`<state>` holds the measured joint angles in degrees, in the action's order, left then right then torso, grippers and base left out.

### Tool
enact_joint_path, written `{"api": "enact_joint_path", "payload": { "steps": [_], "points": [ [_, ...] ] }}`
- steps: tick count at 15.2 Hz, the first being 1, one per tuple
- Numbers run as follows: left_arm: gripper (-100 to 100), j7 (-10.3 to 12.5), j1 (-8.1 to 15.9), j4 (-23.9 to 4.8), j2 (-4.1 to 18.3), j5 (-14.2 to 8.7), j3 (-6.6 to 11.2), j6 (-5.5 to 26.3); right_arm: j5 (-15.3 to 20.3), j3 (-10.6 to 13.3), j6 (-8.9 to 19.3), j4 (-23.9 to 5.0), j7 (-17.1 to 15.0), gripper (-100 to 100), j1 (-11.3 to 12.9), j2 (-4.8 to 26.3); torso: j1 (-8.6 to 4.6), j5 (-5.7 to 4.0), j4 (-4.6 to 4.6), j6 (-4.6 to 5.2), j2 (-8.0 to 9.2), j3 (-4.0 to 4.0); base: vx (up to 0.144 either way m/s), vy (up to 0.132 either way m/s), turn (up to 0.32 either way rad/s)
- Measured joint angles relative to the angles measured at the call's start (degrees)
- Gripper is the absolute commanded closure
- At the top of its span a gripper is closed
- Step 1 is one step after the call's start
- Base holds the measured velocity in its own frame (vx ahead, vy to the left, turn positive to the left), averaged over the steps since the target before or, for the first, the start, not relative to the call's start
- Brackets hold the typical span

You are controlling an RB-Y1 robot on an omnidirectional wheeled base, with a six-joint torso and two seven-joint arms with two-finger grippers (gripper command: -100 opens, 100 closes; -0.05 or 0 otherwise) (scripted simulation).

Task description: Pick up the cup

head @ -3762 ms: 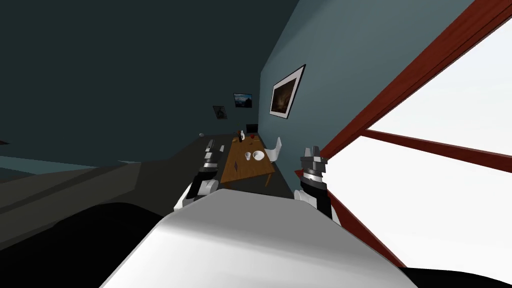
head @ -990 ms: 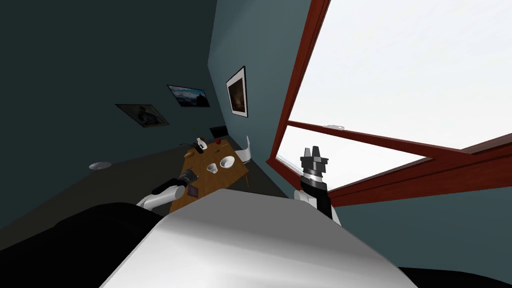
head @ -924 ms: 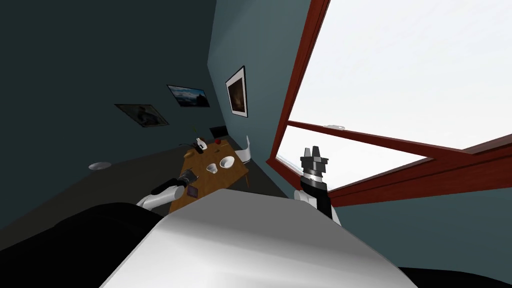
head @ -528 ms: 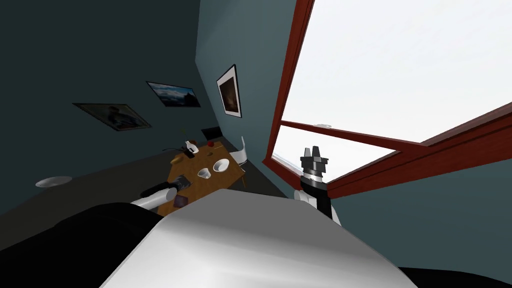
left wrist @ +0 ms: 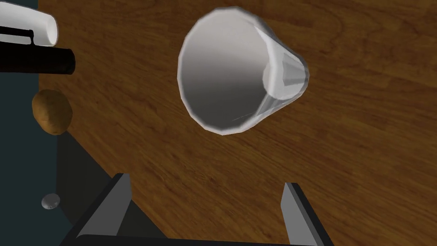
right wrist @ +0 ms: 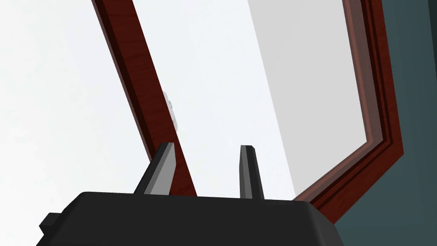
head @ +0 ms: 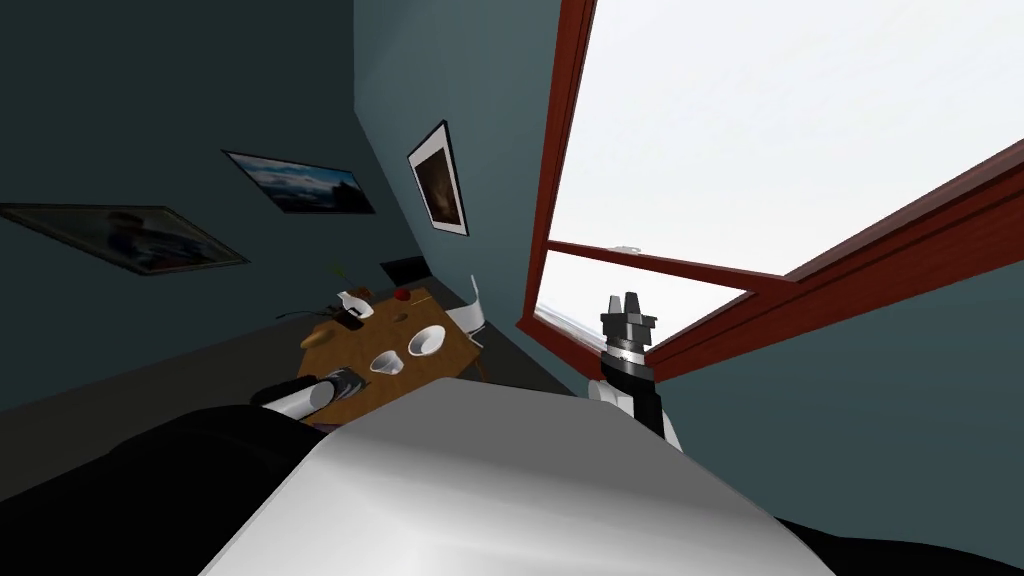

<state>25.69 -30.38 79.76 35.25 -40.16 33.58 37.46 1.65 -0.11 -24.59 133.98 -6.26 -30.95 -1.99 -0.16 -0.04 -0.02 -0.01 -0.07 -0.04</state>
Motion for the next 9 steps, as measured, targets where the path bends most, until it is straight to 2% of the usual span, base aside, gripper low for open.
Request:
{"api": "enact_joint_path", "payload": {
  "steps": [3,4,7,9],
  "points": [
    [-100,1.0,-0.4,-2.9,0.5,-1.9,1.73,3.2,0.0,0.0,0.0,0.0,0.0,0,0.0,0.0,0.03,0.01,-0.01,0.06,-0.08,-0.04,0.071,-0.011,-0.245],
    [-100,1.1,-0.5,-4.2,1.0,-2.8,2.31,4.3,0.0,0.0,0.0,0.0,0.0,0,0.0,0.0,0.05,0.01,-0.02,0.03,-0.1,-0.06,0.051,-0.002,-0.058],
    [-100,2.1,-0.5,-6.5,1.6,-4.0,3.62,7.5,0.0,0.0,0.0,0.0,0.0,0,0.0,0.0,0.04,0.01,-0.01,0.02,-0.04,-0.02,0.055,-0.007,-0.2],
    [-100,3.0,0.0,-9.0,2.4,-5.1,4.68,10.0,0.0,0.0,0.0,0.0,0.0,0,0.0,0.0,0.05,0.01,-0.01,0.02,-0.05,-0.03,0.066,-0.005,-0.212]
  ]
}}
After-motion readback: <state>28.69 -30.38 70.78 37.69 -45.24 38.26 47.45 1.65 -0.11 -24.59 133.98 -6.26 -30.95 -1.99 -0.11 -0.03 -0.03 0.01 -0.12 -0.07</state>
